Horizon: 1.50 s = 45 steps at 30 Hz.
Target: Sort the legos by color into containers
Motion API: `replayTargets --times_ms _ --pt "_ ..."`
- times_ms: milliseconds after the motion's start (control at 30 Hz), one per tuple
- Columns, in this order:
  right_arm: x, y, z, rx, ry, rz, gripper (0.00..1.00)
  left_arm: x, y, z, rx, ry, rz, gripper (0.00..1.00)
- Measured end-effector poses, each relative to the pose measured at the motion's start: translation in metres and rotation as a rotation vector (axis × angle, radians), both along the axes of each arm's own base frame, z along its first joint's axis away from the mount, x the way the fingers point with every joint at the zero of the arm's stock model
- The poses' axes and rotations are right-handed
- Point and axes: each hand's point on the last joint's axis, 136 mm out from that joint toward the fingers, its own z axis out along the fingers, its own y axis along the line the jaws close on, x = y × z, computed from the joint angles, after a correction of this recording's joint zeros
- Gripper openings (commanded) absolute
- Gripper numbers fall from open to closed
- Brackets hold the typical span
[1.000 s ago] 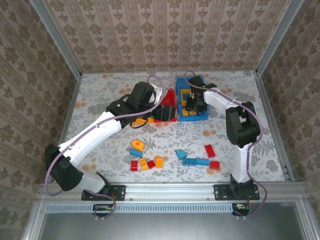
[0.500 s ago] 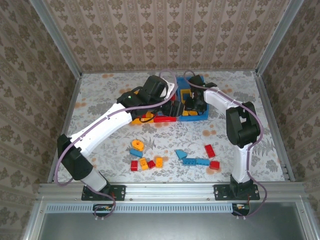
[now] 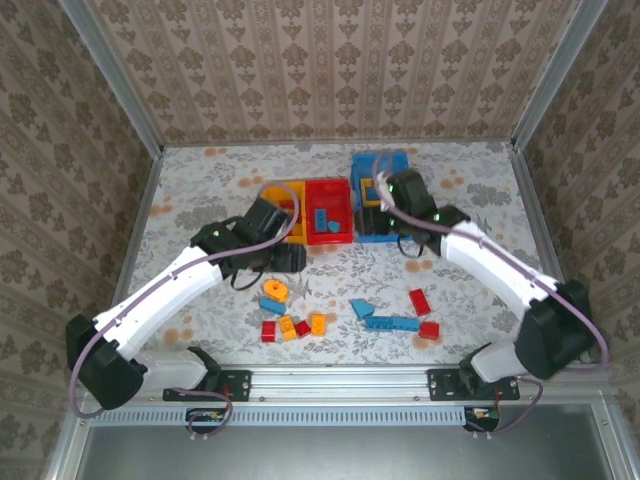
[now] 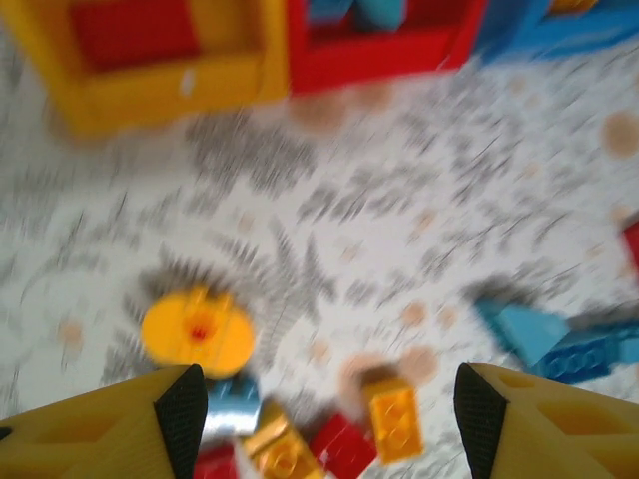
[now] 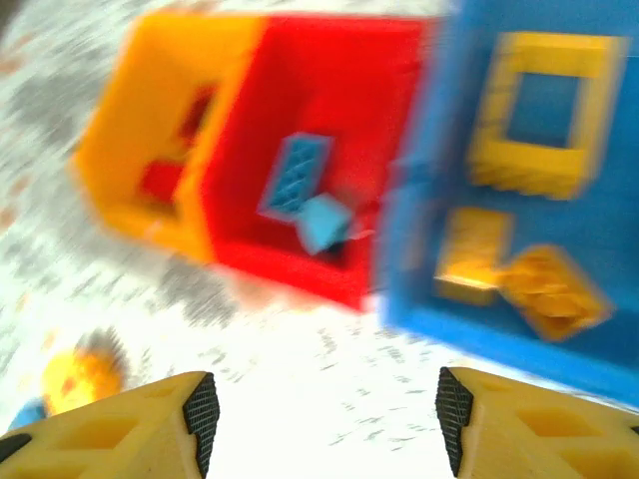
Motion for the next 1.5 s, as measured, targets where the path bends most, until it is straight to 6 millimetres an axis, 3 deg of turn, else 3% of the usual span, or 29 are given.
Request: replayTargets --times_ms 133,233,333,433,767,1500 --pt "-0.070 0.050 -0.024 0.072 -0.048 0.300 0.76 -0.051 0.033 -0.049 0.124 0.159 0.048 0.66" --pt "-0.107 0.069 -0.035 0.108 -0.069 0.454 0.77 -0.084 0.043 -0.075 0.193 0.233 0.033 0.65" --pt "-0.130 0.085 -0.031 0.147 -0.100 0.573 0.78 -0.102 0.046 -0.091 0.230 0.272 0.021 0.65" --pt "-0.143 0.096 -0.022 0.177 -0.137 0.649 0.78 -0.107 0.045 -0.101 0.248 0.293 0.029 0.63" --pt "-0.152 0.097 -0.015 0.197 -0.177 0.684 0.78 -0.112 0.046 -0.129 0.276 0.345 0.060 0.55" --pt "-0.150 0.098 -0.021 0.193 -0.159 0.674 0.78 -0.106 0.056 -0.146 0.257 0.358 0.133 0.48"
